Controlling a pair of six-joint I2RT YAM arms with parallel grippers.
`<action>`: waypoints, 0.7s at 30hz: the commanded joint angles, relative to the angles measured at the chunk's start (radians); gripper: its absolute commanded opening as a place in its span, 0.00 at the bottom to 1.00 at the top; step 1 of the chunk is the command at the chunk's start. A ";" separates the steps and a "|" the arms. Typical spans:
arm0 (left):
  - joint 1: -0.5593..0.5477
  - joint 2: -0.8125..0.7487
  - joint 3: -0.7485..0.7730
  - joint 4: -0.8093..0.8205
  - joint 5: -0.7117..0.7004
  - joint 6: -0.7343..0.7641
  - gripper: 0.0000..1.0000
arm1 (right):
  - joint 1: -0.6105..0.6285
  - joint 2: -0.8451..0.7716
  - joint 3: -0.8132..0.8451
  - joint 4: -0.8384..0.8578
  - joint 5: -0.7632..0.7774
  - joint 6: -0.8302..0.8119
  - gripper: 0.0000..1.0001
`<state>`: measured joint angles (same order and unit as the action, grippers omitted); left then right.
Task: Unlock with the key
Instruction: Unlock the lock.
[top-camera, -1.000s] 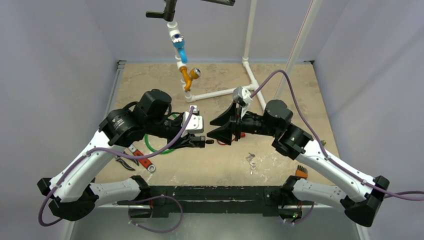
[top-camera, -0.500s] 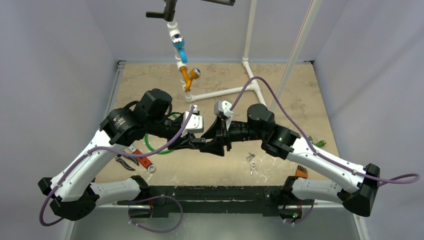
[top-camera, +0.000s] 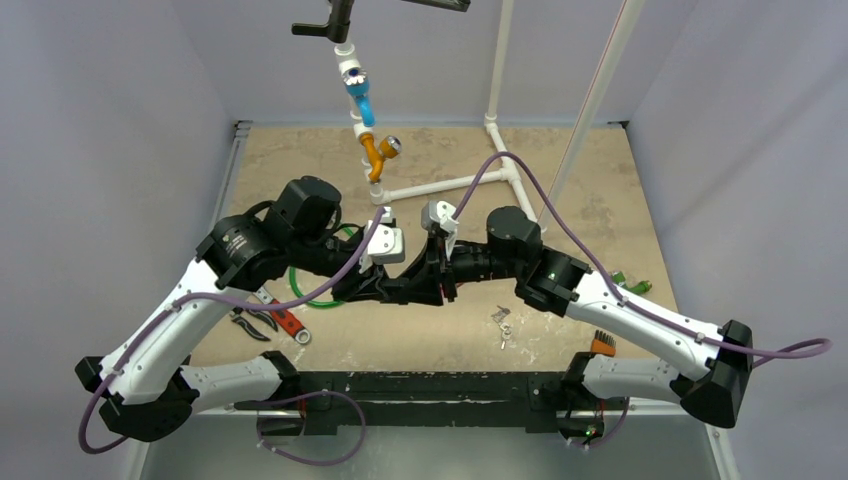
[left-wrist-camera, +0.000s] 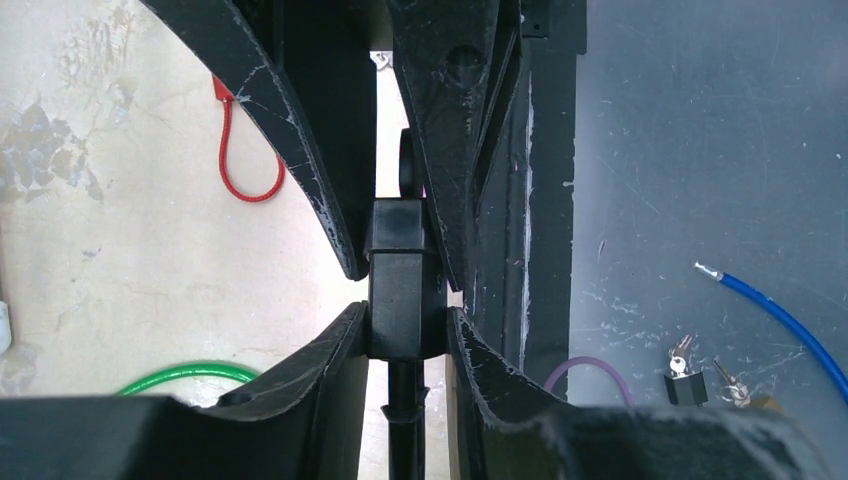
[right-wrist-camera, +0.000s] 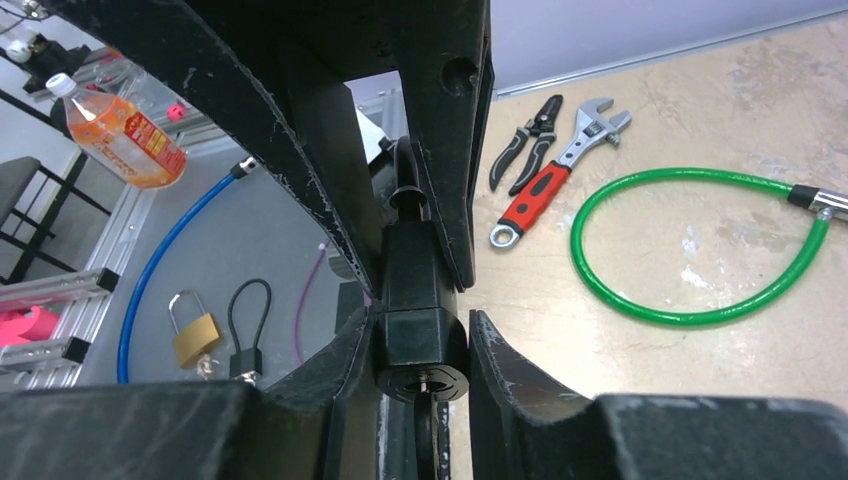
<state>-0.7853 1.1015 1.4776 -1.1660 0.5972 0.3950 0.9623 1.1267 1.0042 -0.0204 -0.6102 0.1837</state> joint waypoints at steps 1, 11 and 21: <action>0.001 -0.016 0.061 0.072 0.038 0.010 0.29 | 0.000 -0.020 0.025 0.071 0.062 0.083 0.00; 0.001 -0.086 0.027 -0.039 -0.017 0.115 0.69 | -0.052 -0.091 -0.030 0.045 0.117 0.110 0.00; 0.001 -0.245 -0.238 0.298 -0.364 0.251 0.67 | -0.053 -0.074 -0.016 0.039 0.075 0.114 0.00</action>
<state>-0.7856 0.8787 1.2675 -1.0485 0.3649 0.5655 0.9096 1.0733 0.9516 -0.0685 -0.5144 0.2802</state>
